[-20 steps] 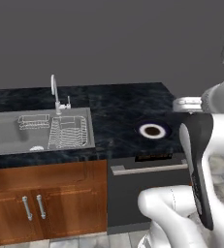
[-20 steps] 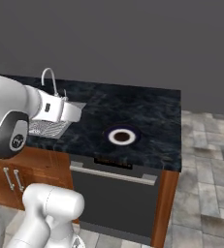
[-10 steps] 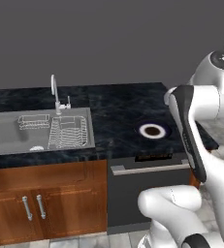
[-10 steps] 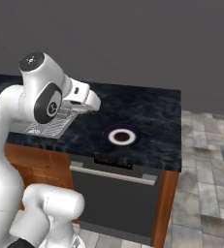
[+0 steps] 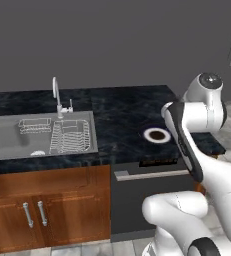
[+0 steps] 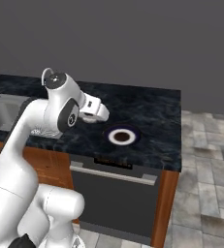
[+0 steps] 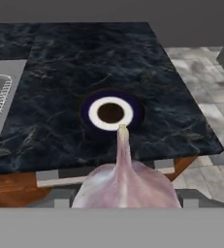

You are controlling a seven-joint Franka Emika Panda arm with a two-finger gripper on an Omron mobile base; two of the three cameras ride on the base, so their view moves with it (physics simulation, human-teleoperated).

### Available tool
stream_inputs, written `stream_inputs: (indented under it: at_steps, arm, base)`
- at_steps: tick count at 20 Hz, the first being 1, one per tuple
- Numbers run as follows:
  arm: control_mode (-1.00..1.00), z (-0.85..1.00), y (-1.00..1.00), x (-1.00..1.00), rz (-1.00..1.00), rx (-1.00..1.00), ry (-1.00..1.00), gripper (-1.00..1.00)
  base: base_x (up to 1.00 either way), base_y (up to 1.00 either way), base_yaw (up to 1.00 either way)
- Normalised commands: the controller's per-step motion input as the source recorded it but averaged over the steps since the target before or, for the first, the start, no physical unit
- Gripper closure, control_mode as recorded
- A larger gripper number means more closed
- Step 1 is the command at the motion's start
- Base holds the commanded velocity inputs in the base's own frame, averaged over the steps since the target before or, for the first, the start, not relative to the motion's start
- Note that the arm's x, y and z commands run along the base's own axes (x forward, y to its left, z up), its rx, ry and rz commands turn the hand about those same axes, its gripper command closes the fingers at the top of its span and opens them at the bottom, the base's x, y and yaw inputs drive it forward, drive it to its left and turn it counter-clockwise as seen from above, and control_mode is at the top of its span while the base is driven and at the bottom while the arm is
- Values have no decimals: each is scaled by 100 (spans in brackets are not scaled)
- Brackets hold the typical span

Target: Pick garlic from the fridge and place it on the plate on the counter.

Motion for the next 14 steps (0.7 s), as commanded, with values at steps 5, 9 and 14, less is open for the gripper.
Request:
stream_inputs:
  at_steps: [5,9,14]
  arm:
    - [-100,-36,-21,84,0,3,7,100]
    - [-100,-18,-13,89,0,3,15,100]
    - [-100,-11,-8,53,0,4,24,100]
  base:
    - [0,0,0]
    - [0,0,0]
    - [0,0,0]
